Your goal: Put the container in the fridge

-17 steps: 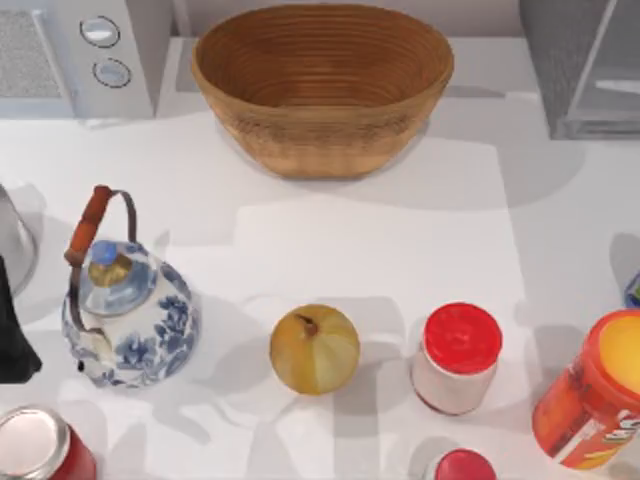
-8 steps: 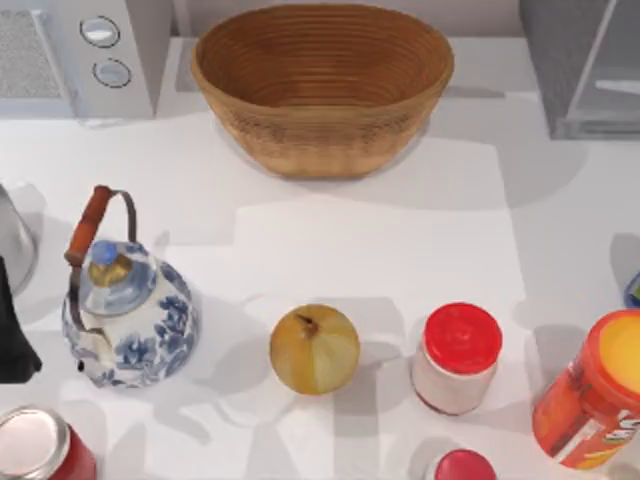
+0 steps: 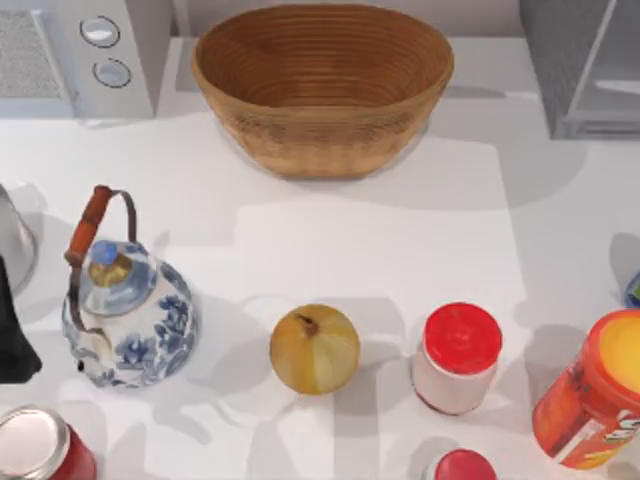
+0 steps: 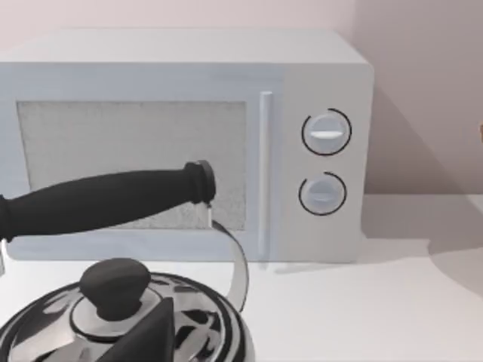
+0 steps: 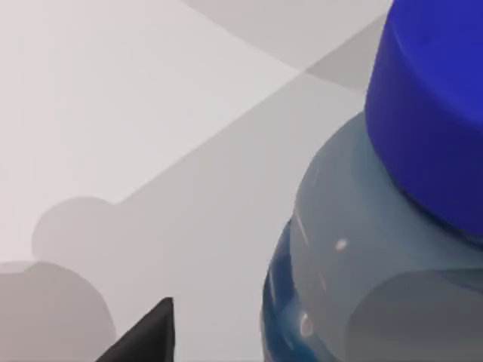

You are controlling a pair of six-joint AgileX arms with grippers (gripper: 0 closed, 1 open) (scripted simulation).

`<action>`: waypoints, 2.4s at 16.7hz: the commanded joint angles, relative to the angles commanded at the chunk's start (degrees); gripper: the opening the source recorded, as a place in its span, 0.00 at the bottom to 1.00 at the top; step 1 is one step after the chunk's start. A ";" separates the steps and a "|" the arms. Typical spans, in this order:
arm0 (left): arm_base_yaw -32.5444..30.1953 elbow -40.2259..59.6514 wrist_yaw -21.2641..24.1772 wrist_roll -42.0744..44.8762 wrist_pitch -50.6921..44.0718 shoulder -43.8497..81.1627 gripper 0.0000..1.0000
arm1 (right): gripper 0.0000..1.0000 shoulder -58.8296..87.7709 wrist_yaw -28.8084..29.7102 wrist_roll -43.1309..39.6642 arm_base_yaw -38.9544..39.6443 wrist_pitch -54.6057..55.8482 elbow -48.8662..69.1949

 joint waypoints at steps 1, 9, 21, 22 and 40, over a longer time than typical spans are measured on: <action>0.00 0.00 0.00 0.00 0.00 0.00 1.00 | 1.00 1.03 0.57 1.43 0.98 2.49 -0.34; 0.00 0.00 0.00 0.00 0.00 0.00 1.00 | 1.00 5.24 2.24 5.33 3.82 10.89 -1.43; 0.00 0.00 0.00 0.00 0.00 0.00 1.00 | 0.18 5.24 2.24 5.33 3.82 10.89 -1.43; 0.00 0.00 0.00 0.00 0.00 0.00 1.00 | 0.10 5.24 2.24 5.33 3.82 10.89 -1.43; 0.00 0.00 0.00 0.00 0.00 0.00 1.00 | 0.01 5.55 3.55 -7.69 2.06 0.06 7.35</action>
